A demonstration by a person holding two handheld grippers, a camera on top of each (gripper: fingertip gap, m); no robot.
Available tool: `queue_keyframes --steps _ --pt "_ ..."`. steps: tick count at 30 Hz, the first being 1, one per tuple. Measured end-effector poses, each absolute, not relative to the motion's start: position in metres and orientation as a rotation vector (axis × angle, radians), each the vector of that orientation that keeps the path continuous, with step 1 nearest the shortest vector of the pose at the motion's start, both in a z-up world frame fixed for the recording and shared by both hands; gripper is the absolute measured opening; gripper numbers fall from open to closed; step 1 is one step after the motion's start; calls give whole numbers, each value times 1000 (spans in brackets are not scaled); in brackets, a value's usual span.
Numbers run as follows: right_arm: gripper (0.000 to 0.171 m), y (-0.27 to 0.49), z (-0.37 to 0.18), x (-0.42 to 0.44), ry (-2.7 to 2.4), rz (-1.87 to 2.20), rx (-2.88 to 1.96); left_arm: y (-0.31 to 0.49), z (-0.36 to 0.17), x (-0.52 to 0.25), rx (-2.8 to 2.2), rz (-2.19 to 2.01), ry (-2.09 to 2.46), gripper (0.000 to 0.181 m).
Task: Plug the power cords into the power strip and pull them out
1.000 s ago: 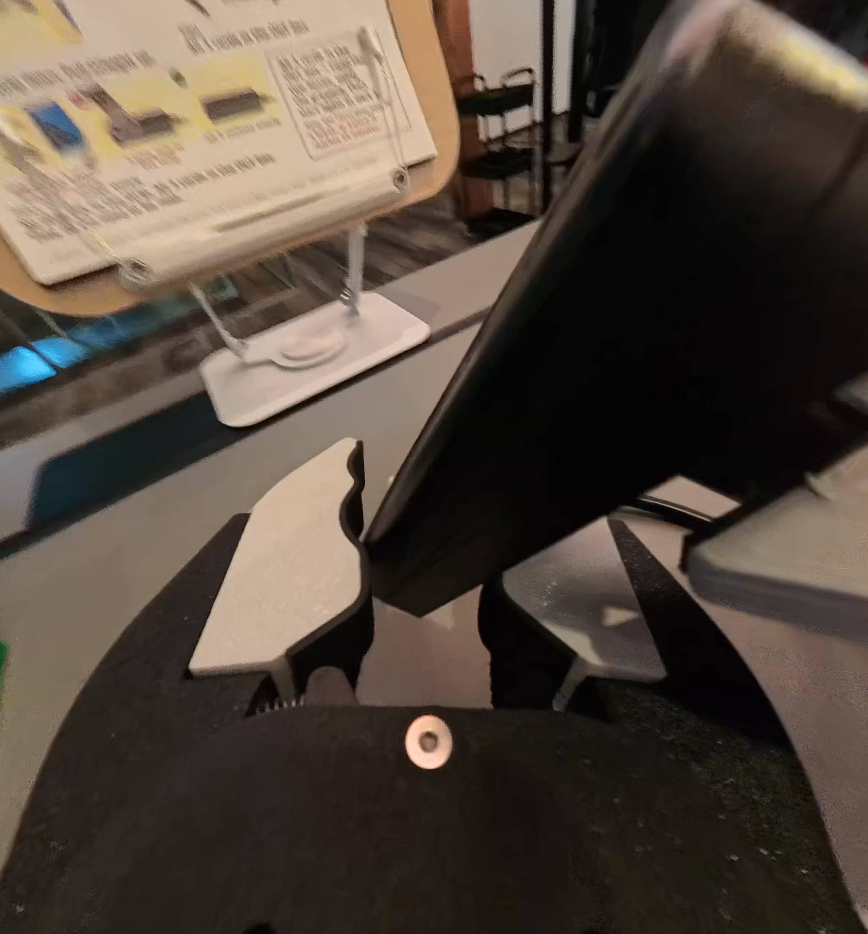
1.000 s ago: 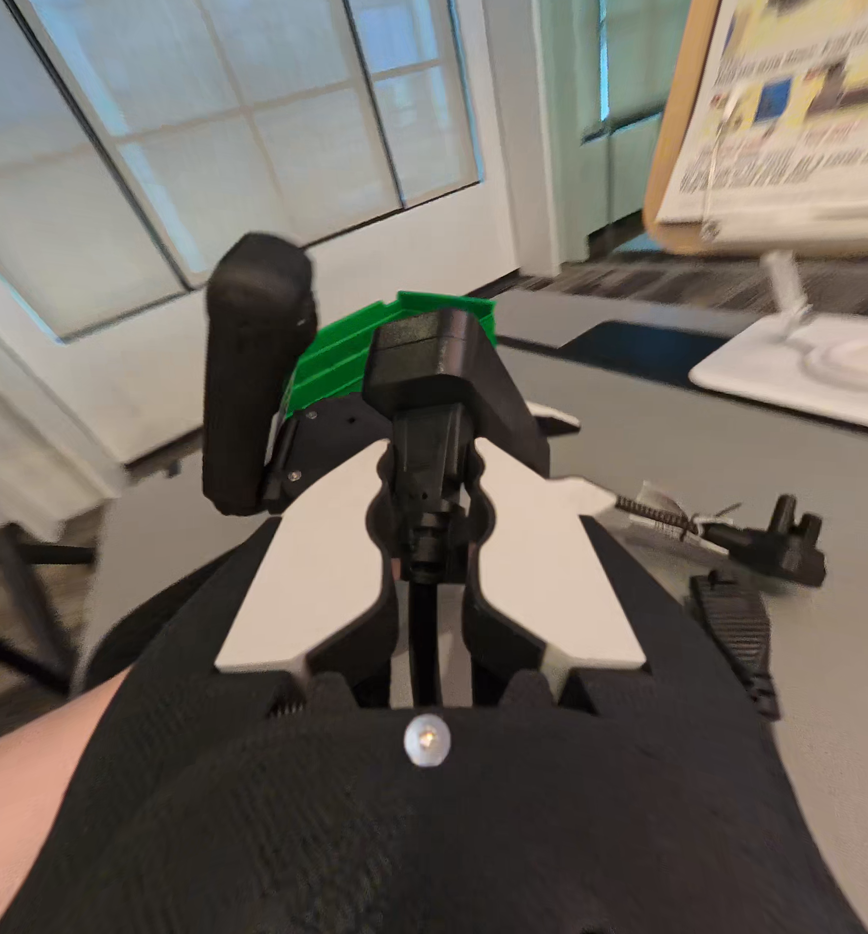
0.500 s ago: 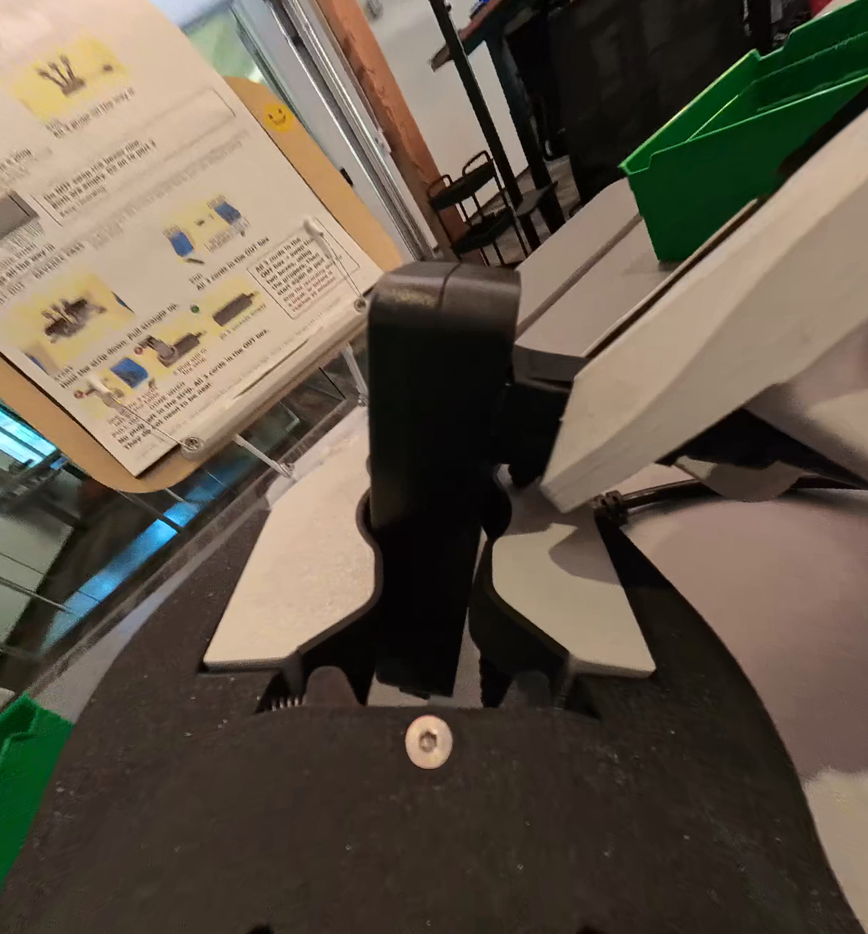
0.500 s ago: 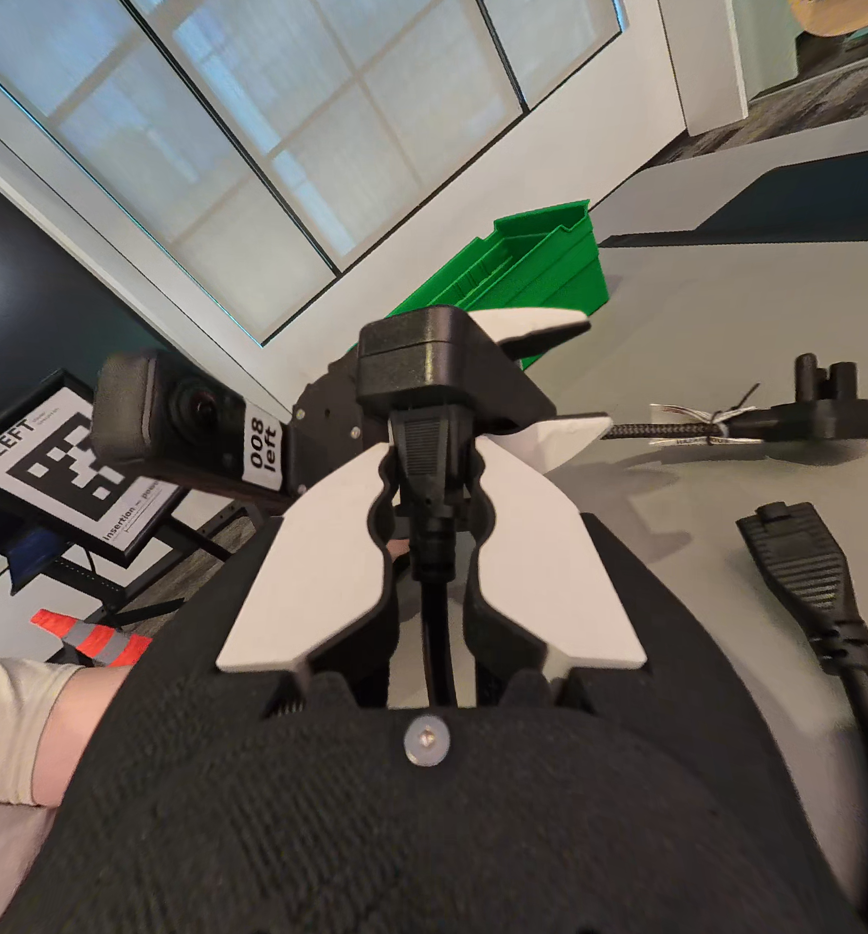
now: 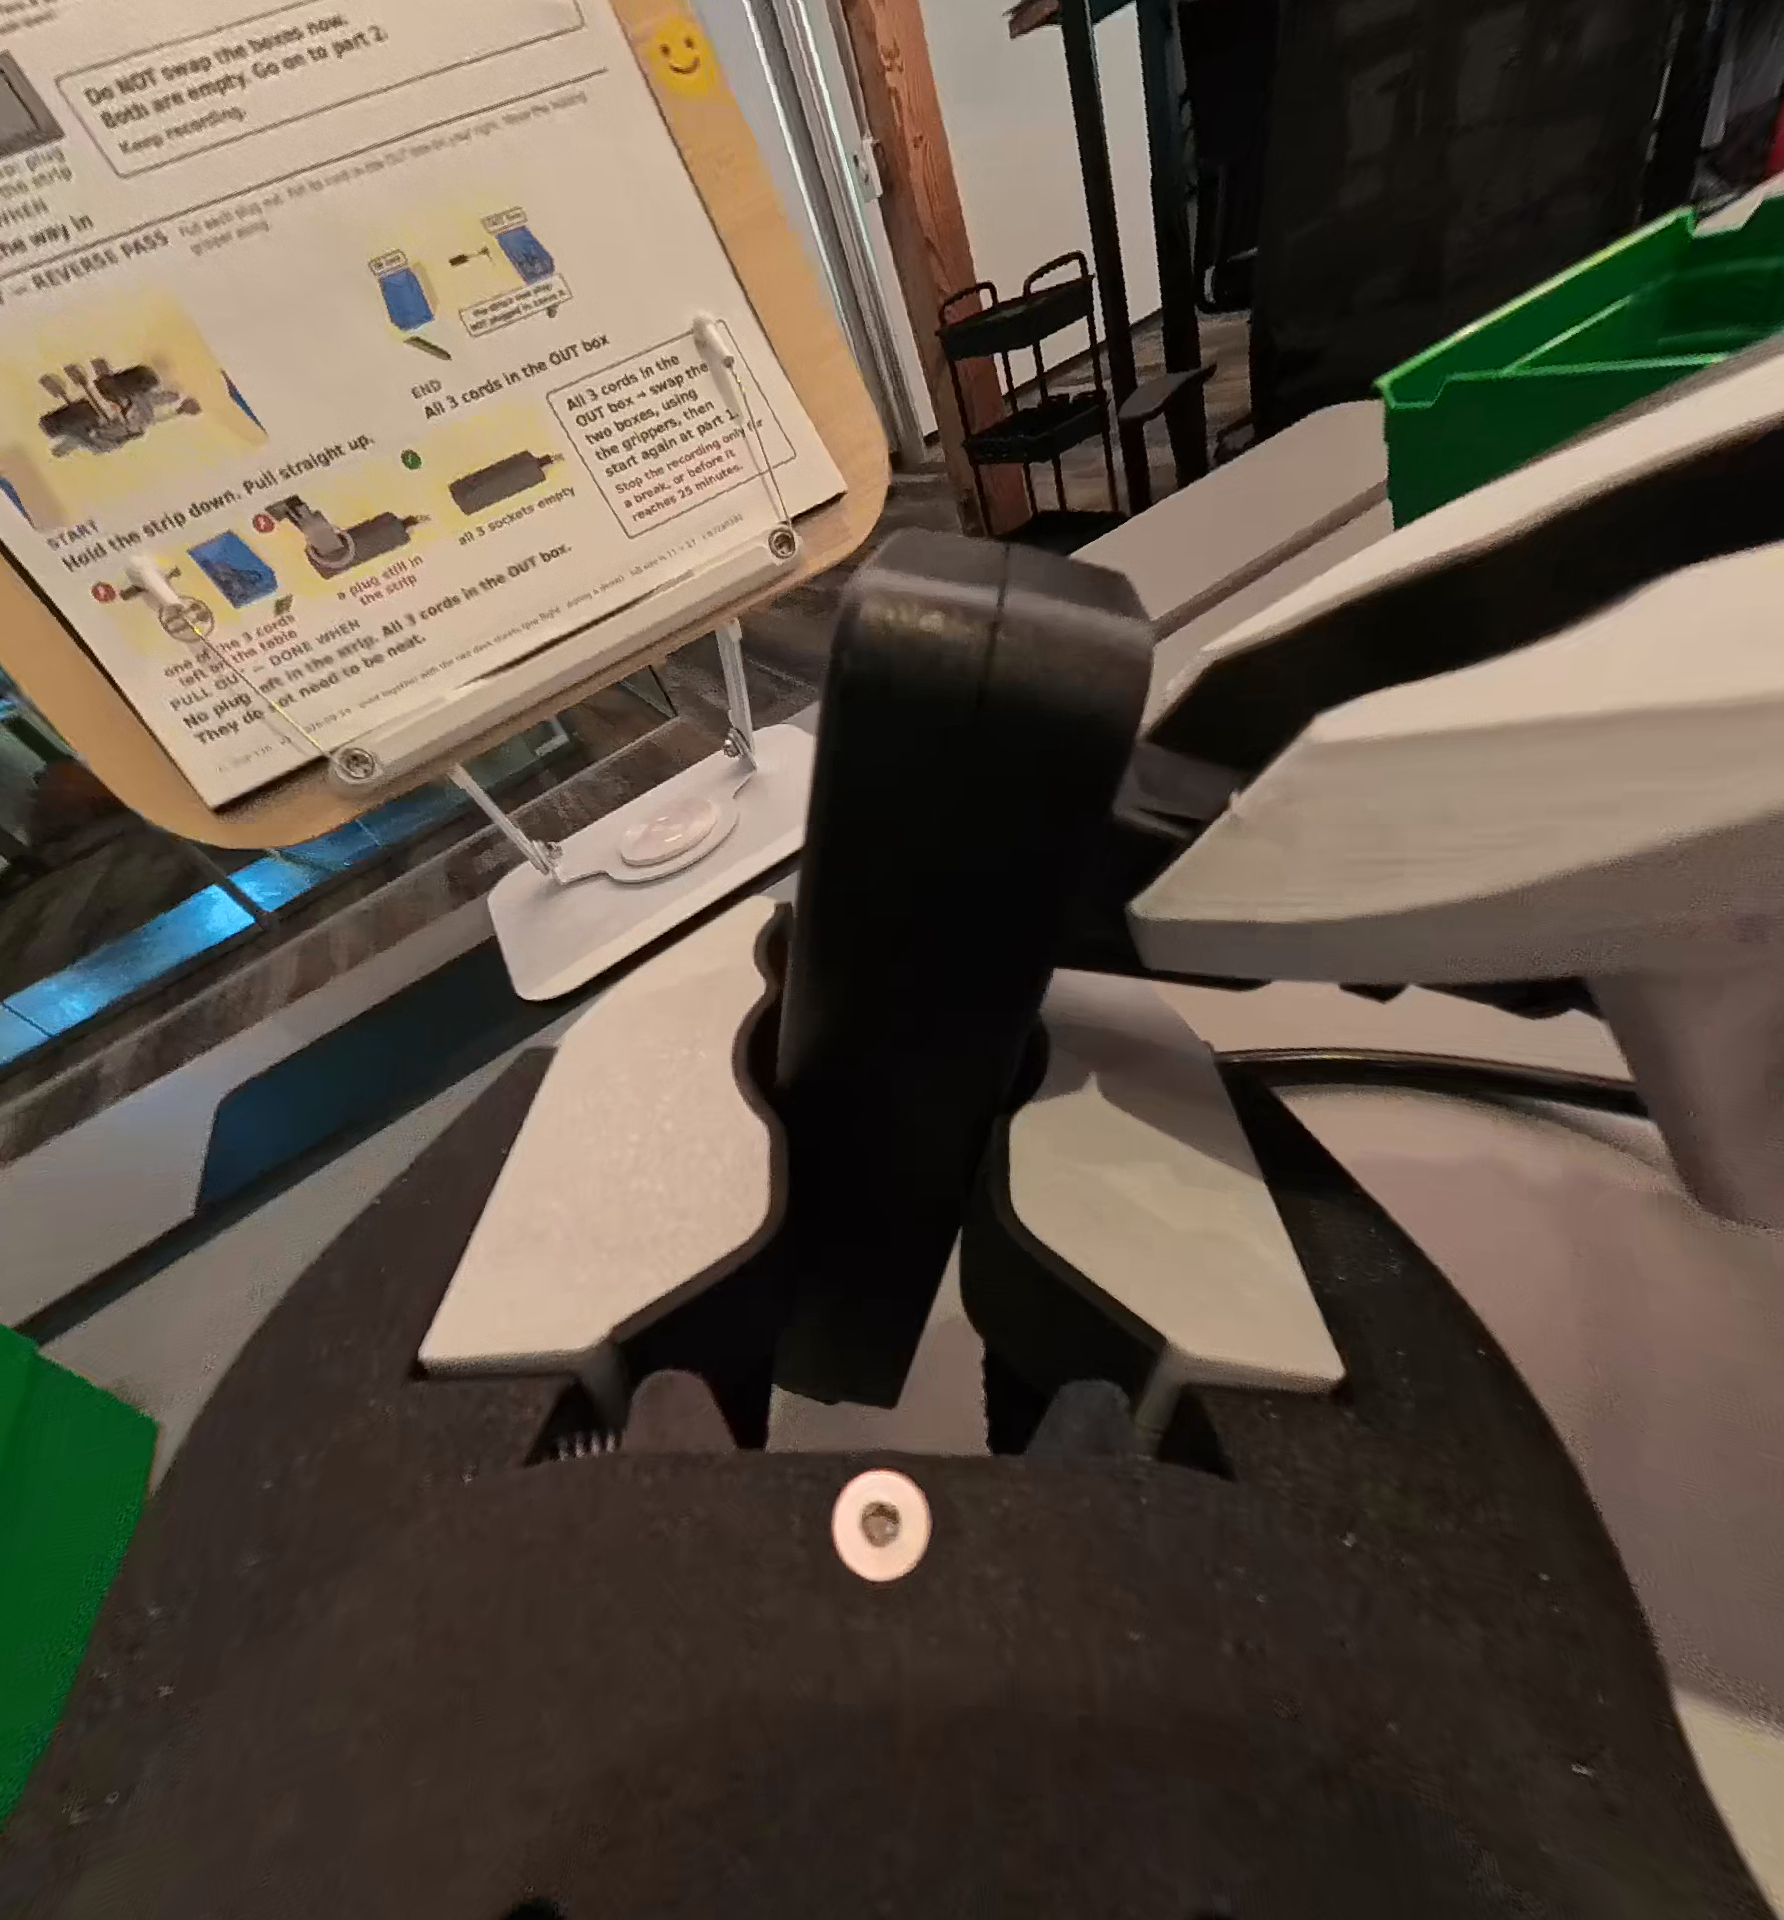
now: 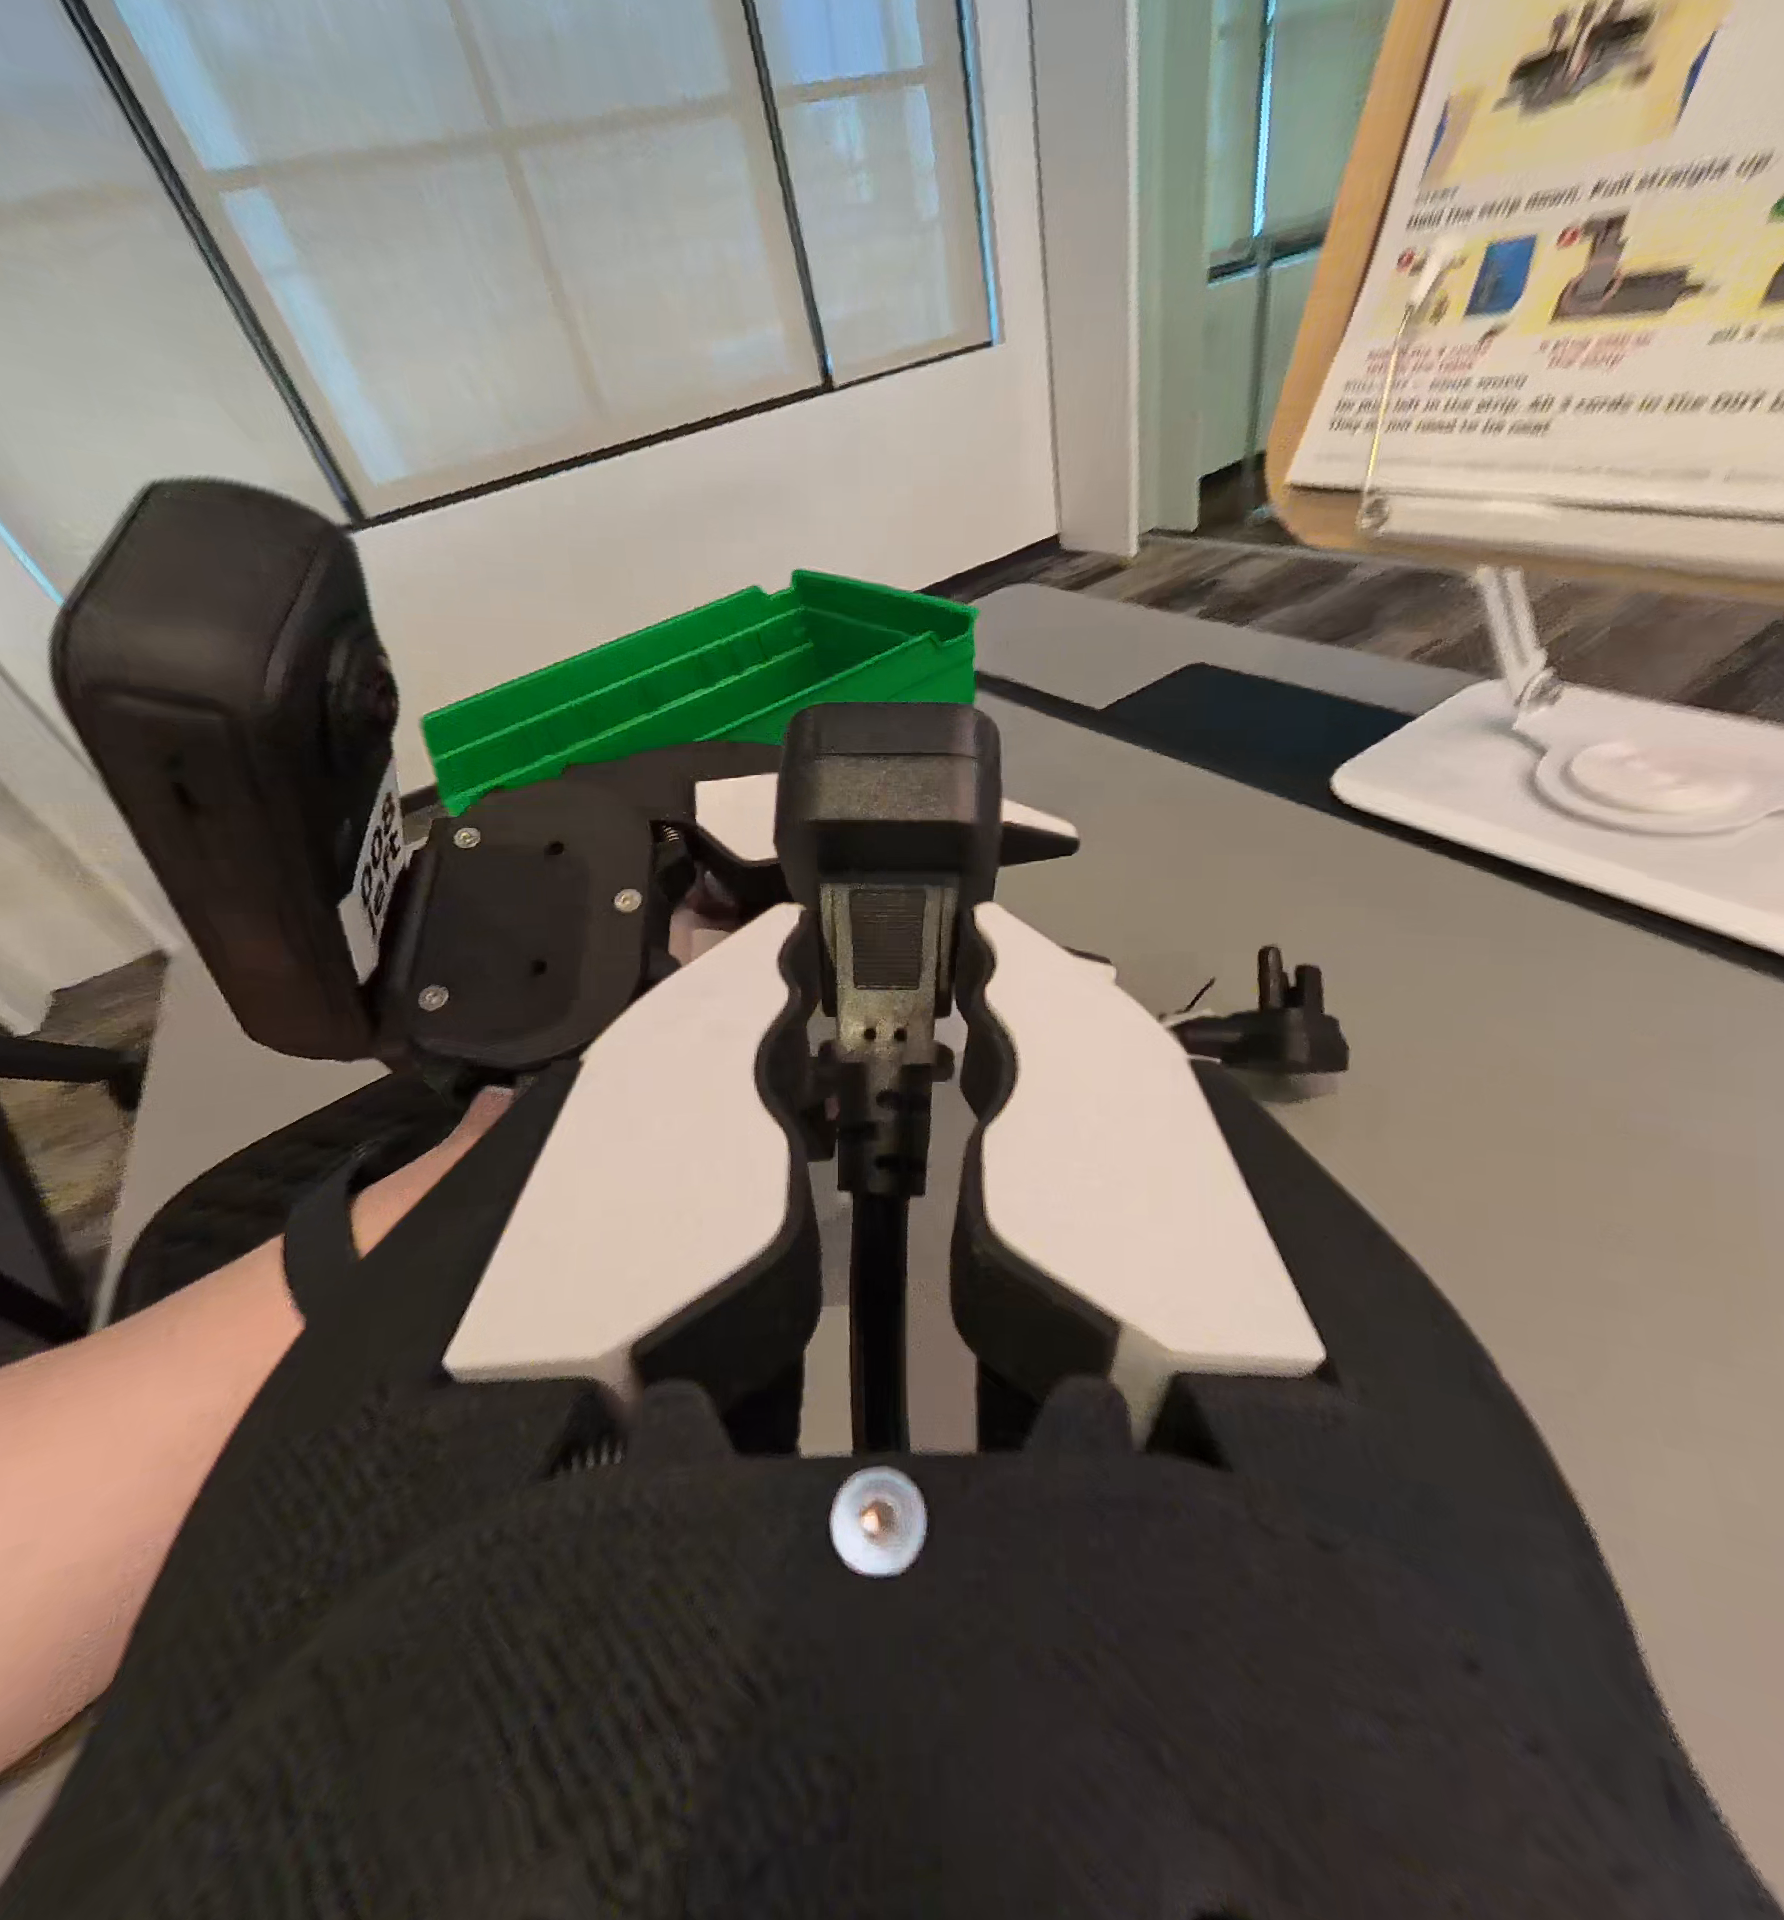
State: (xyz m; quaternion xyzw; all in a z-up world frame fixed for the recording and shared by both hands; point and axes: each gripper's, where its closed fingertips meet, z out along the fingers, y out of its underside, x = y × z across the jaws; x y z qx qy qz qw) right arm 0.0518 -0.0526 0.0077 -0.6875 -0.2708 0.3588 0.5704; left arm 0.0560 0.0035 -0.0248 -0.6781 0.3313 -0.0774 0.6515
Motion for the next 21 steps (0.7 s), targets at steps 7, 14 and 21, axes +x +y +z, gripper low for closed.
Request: queue_keyframes --steps 7,14,21 --pt "25 -54 19 33 -642 664 -1491 2 -17 44 -1551 -368 627 37" --pt "25 -56 24 29 -653 533 -1418 0 -16 46 -1552 -476 608 37" --pt "26 -60 25 35 -741 435 -1371 -5 -16 54 -1561 -497 667 38"
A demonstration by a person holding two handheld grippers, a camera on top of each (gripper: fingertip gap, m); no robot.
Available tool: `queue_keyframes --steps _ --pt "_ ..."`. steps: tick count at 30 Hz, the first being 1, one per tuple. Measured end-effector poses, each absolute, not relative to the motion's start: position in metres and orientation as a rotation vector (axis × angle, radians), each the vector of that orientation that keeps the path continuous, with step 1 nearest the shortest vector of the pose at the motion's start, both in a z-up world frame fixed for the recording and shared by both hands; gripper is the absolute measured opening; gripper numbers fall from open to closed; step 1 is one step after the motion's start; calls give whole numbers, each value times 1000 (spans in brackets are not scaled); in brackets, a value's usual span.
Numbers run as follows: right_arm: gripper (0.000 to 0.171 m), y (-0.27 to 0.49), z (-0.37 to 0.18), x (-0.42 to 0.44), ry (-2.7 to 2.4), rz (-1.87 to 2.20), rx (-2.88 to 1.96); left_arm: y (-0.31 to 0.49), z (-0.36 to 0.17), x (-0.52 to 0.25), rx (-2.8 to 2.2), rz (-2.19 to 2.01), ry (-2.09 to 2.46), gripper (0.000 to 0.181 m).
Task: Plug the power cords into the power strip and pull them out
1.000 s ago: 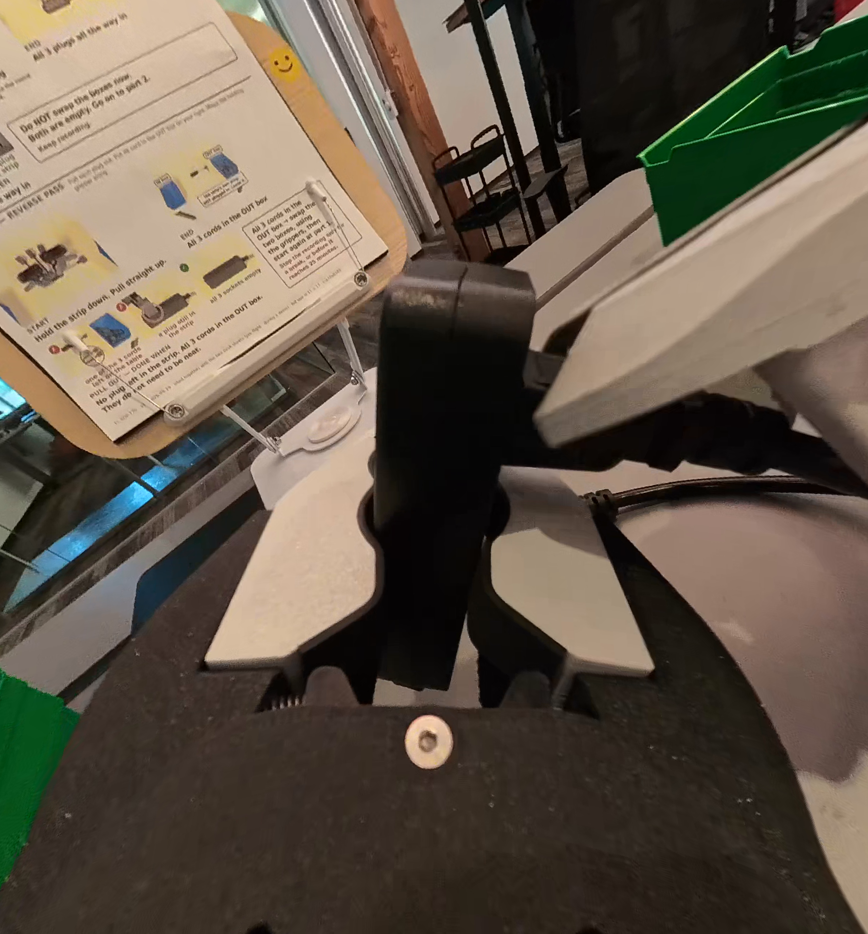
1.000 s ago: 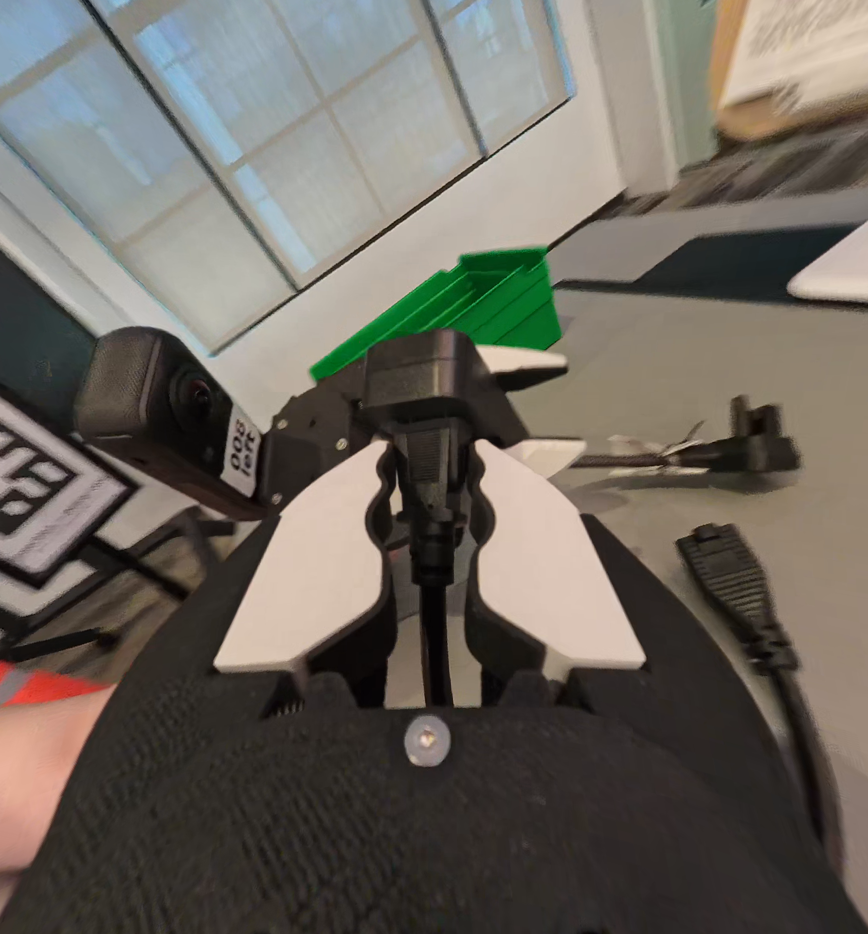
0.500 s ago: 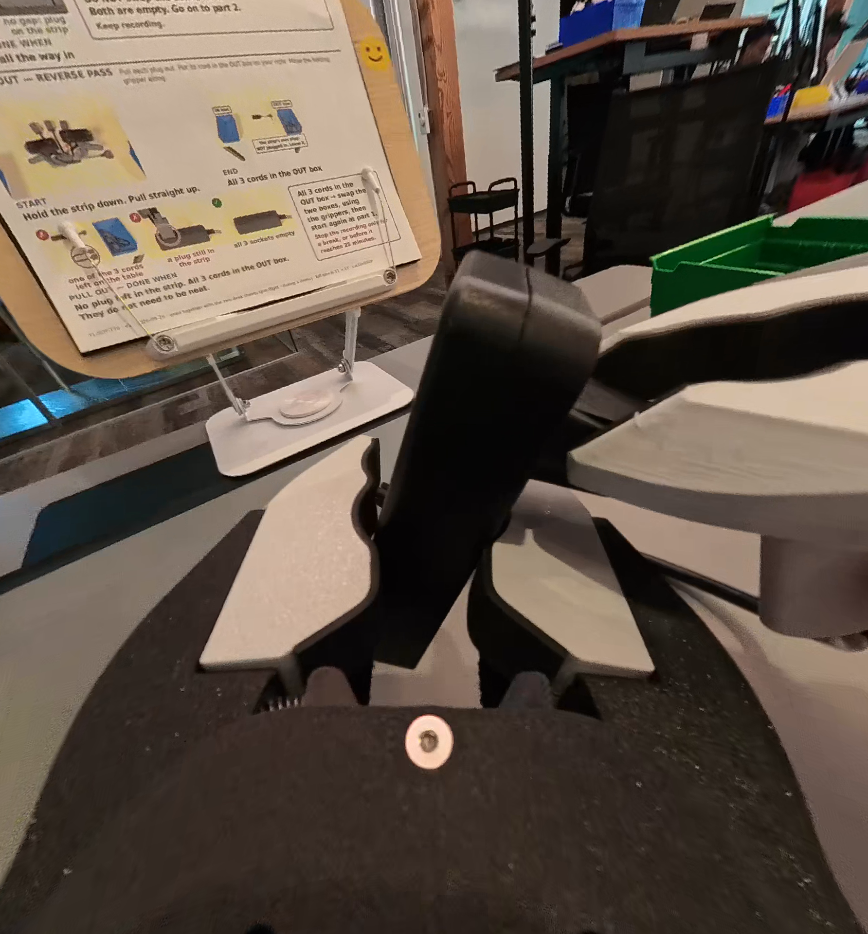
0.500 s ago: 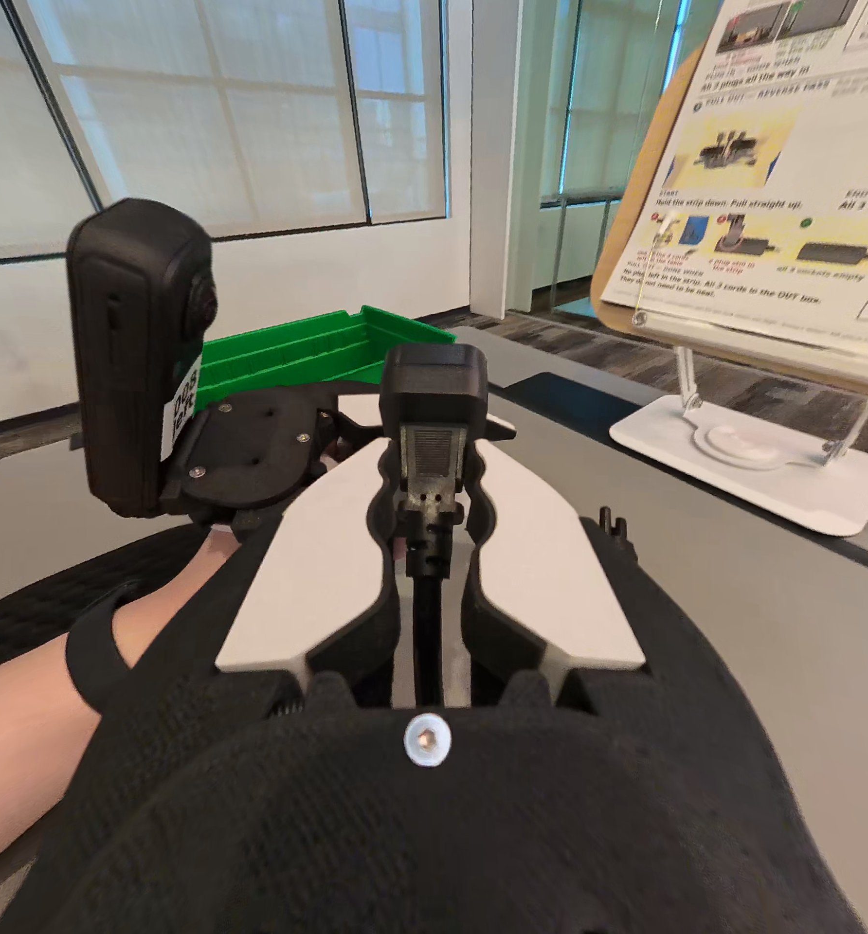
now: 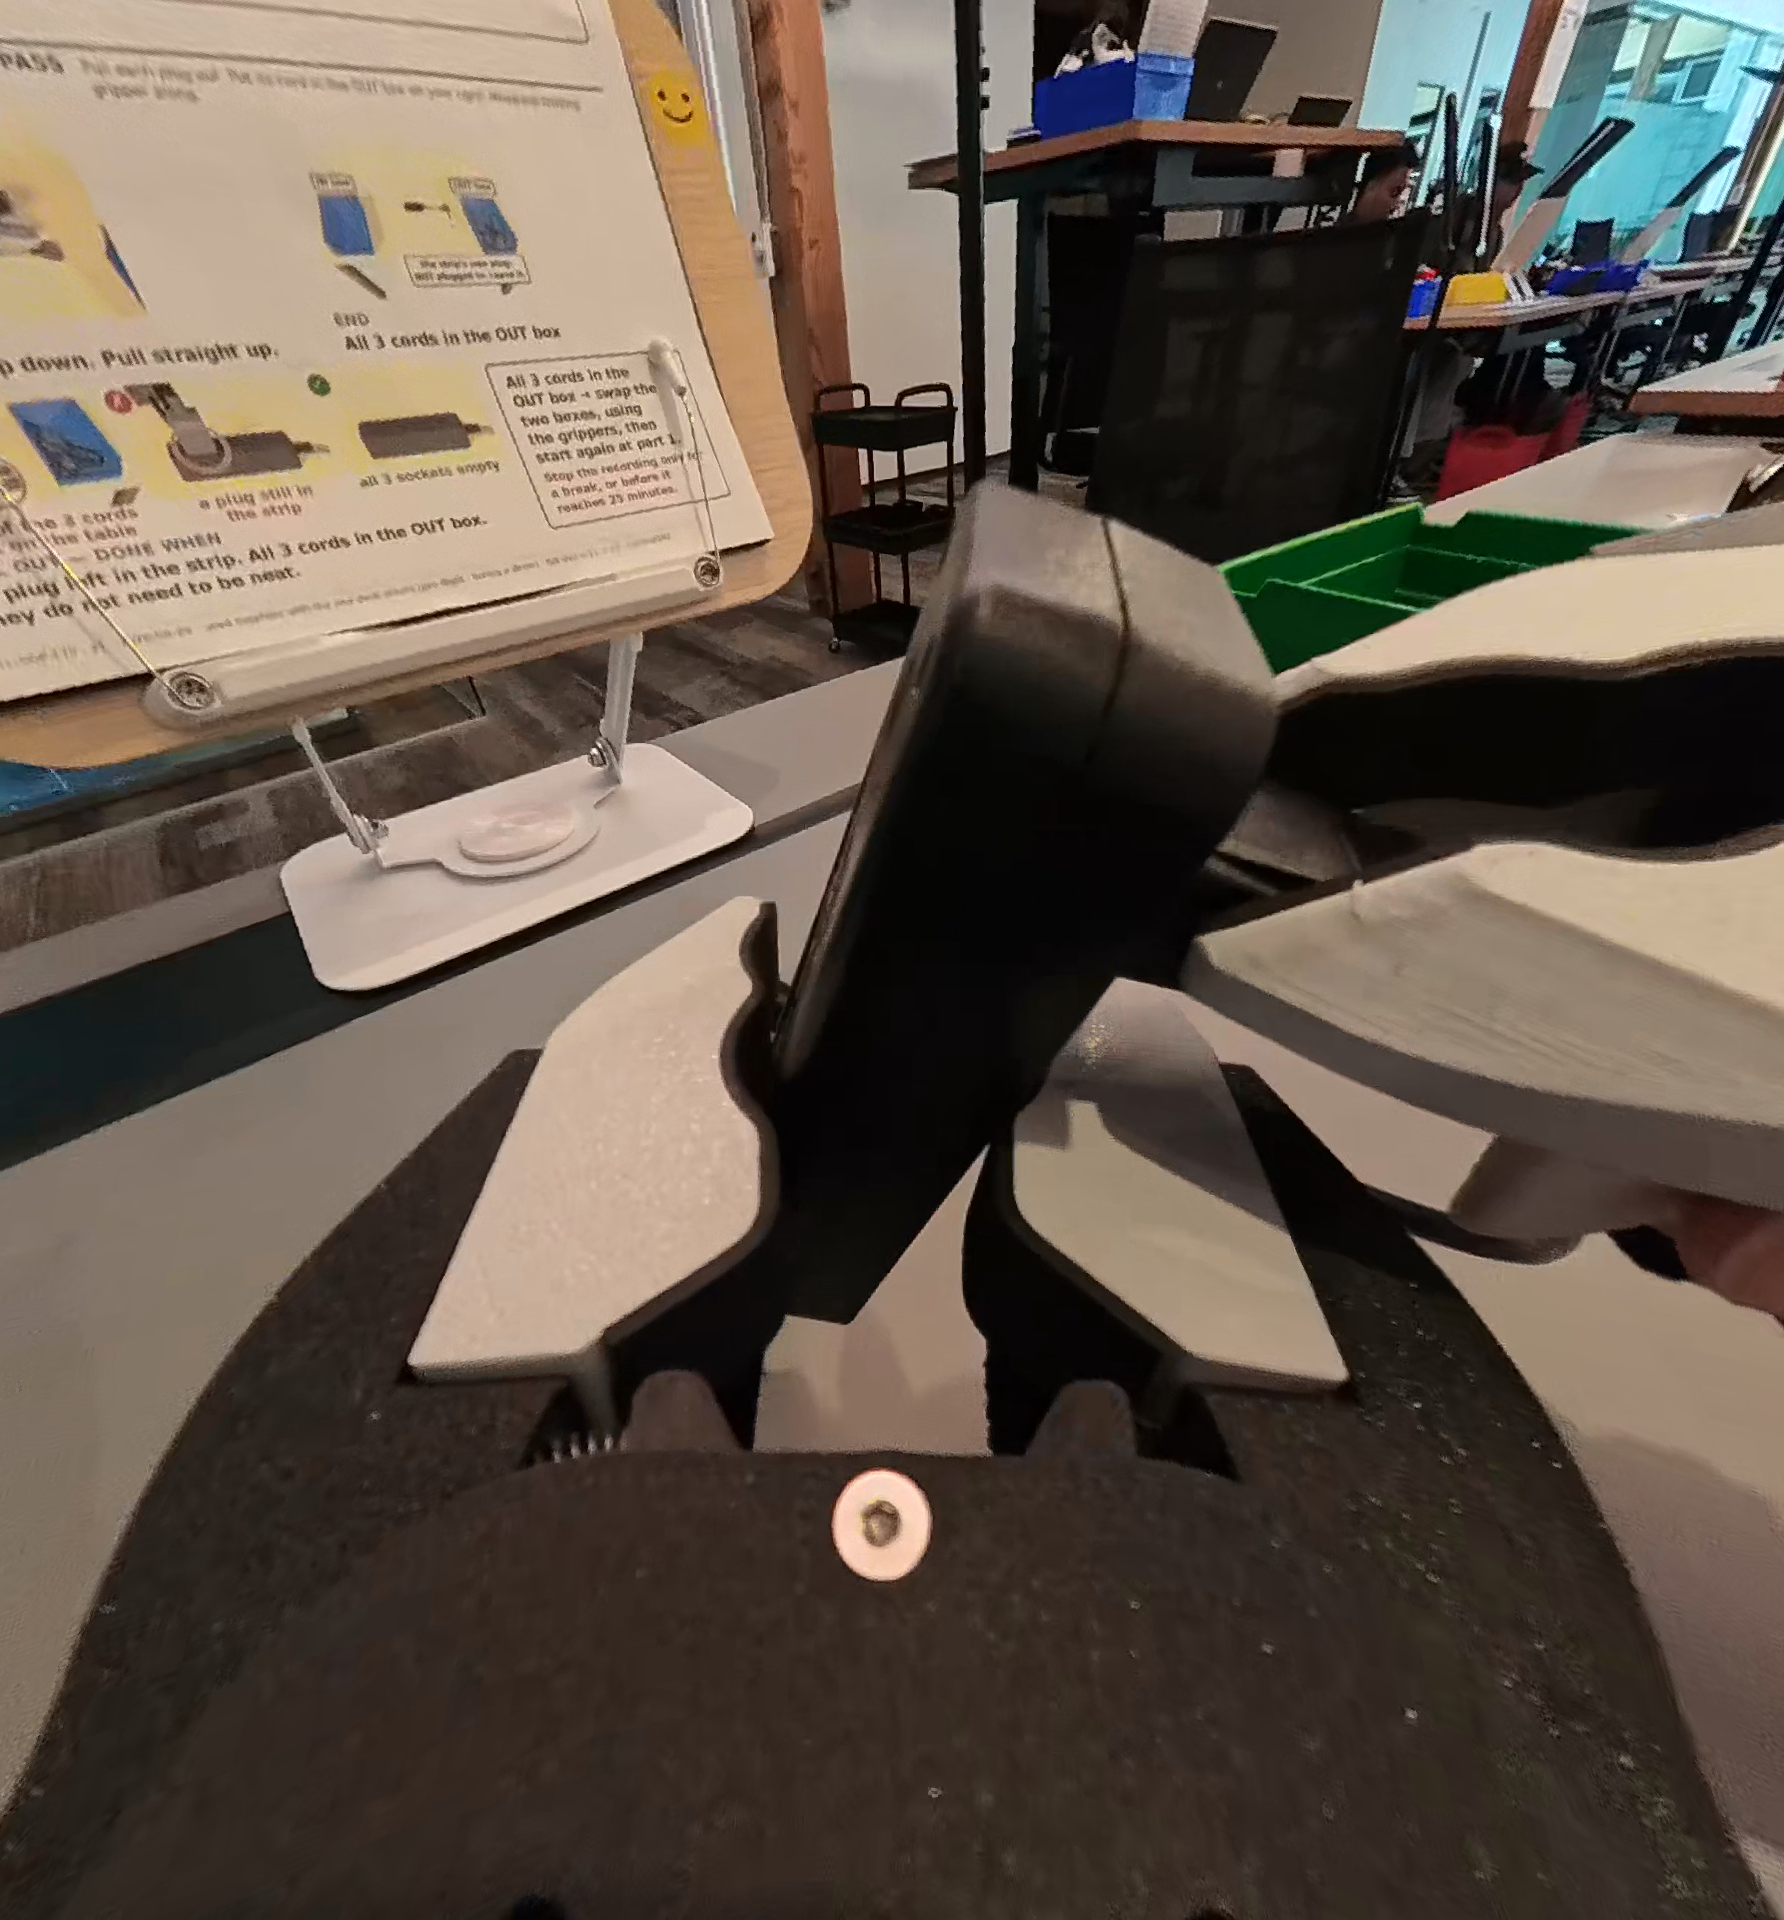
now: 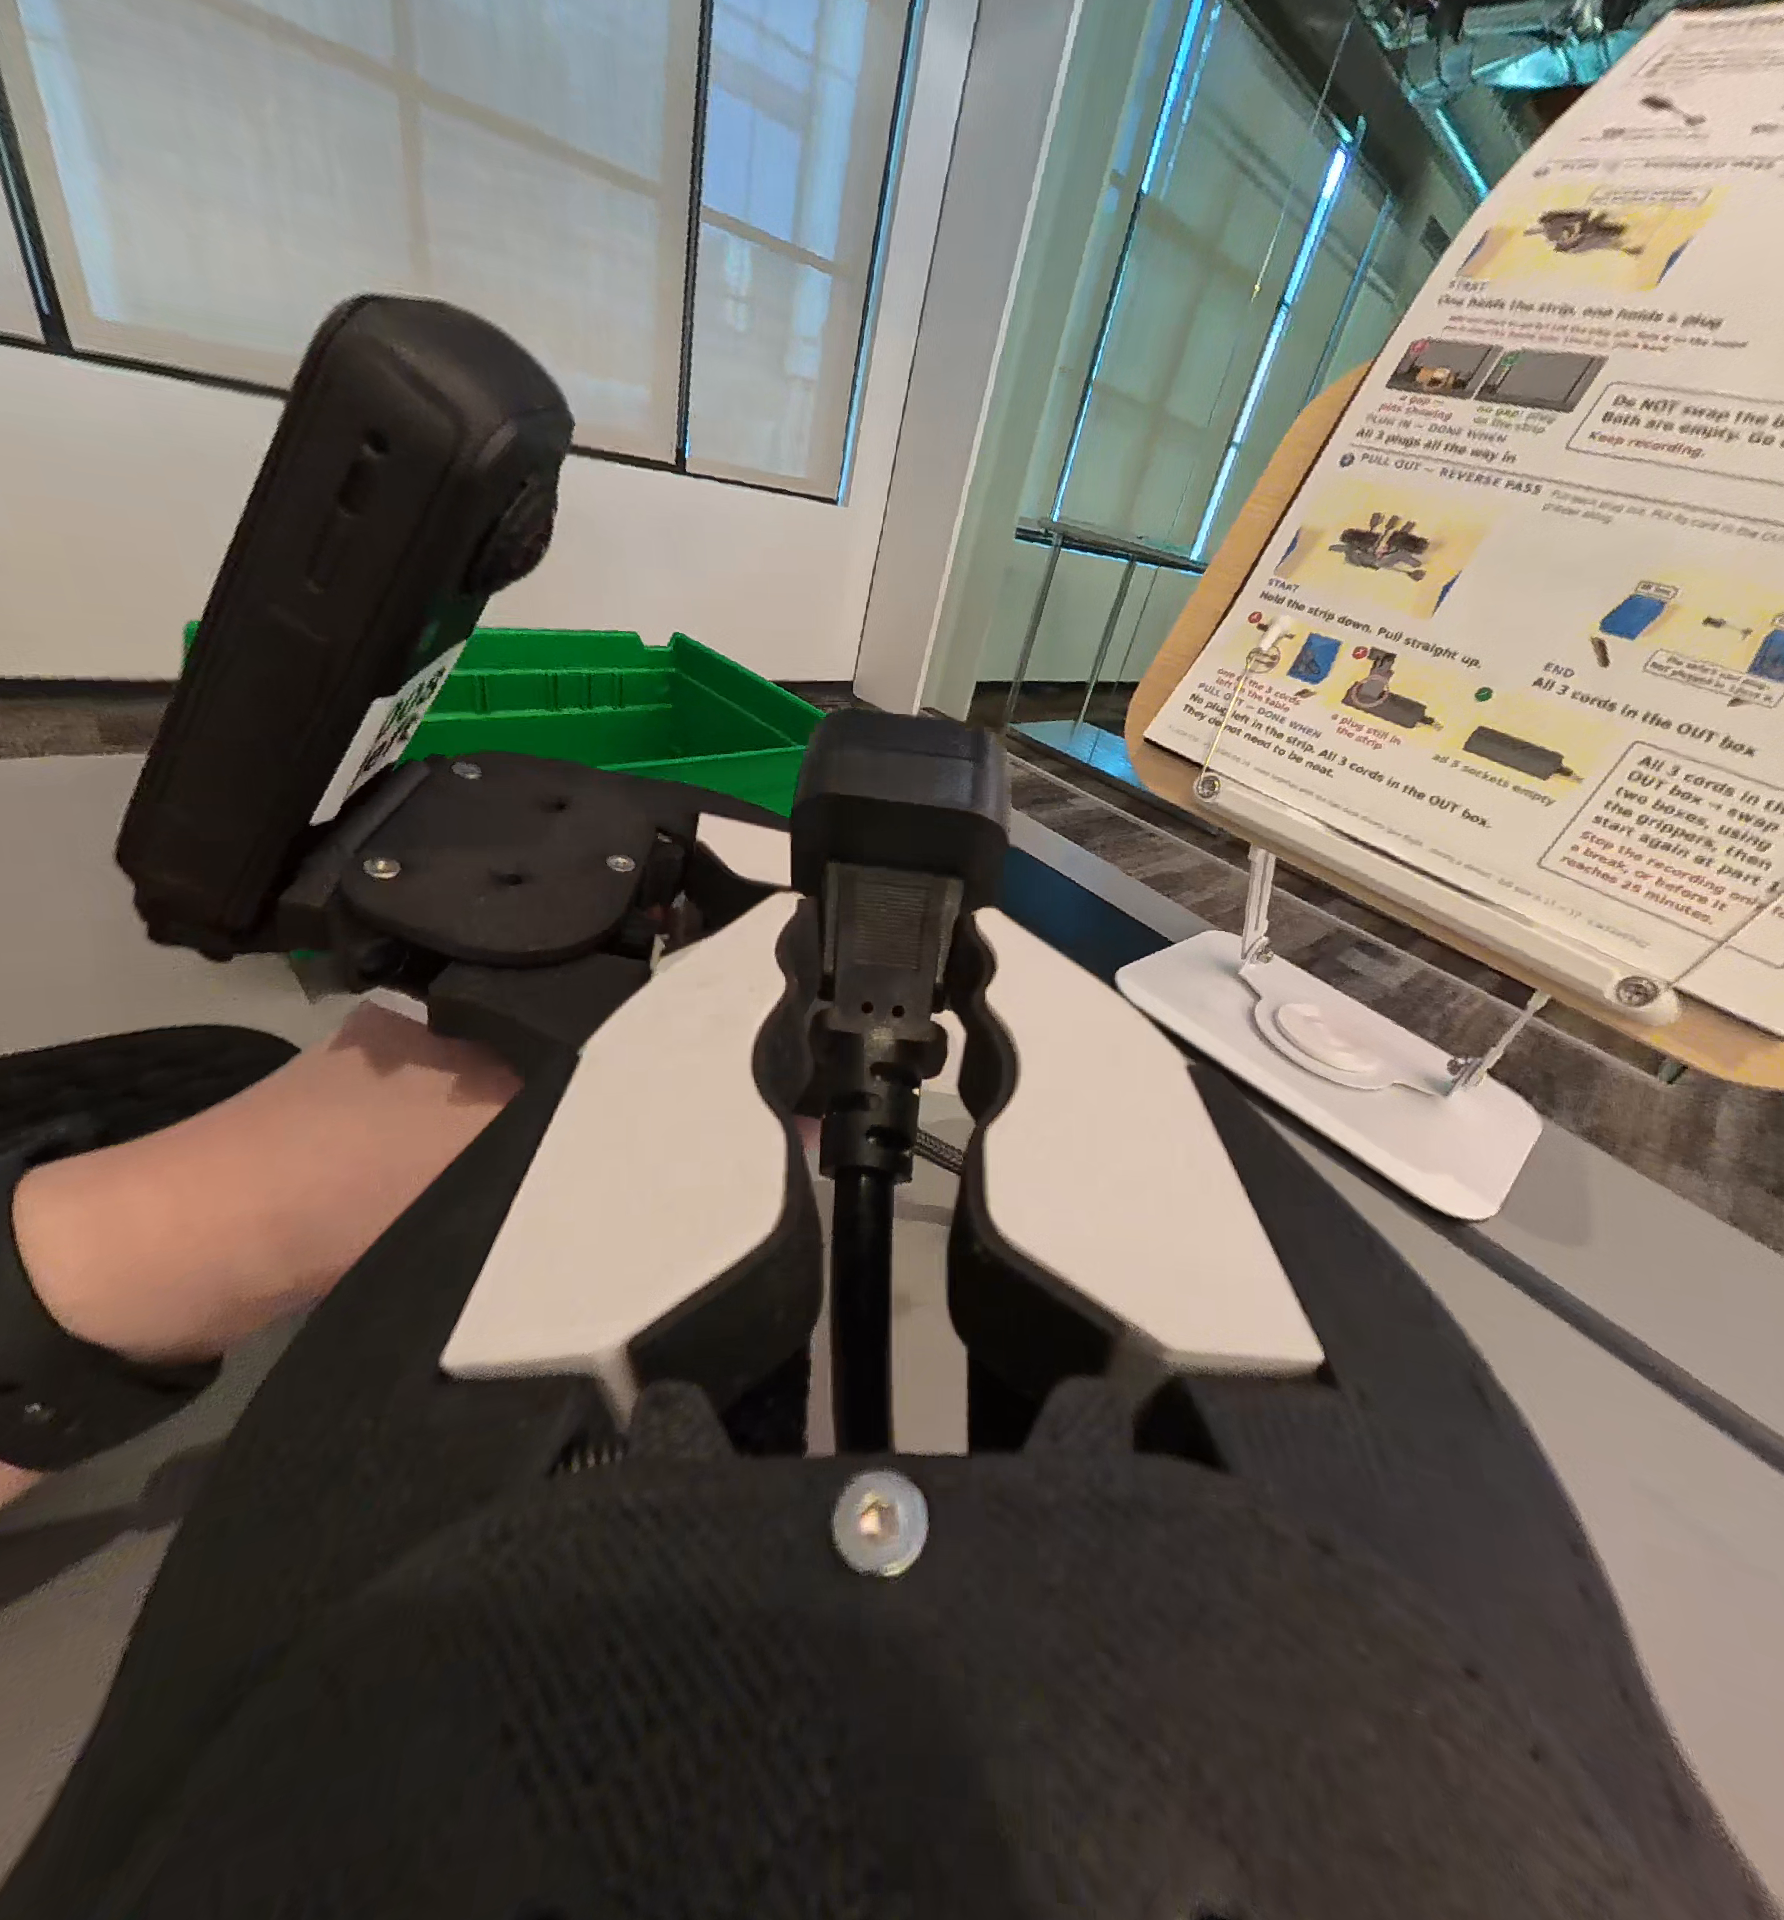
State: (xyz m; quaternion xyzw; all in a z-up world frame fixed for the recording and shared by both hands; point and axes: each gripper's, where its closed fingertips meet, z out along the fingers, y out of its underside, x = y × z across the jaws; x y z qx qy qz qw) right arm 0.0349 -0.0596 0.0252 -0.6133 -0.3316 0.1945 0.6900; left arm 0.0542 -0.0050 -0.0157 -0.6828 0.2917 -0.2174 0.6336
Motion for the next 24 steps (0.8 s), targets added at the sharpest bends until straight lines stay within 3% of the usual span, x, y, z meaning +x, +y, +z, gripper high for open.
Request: queue_keyframes --steps 6,10,16,20,24 --pt "25 -52 15 44 -702 565 -1500 -5 -28 60 -1613 -575 697 40" --pt "25 -49 17 53 -618 631 -1573 3 -43 51 -1684 -411 734 46" --pt "25 -51 22 65 -560 812 -1570 1 -48 56 -1689 -375 769 36" --pt "26 -52 35 71 -535 733 -1503 11 -51 50 -1727 -486 573 35" --pt "21 -87 88 79 -507 822 -1181 23 -55 30 -1757 -919 191 34"
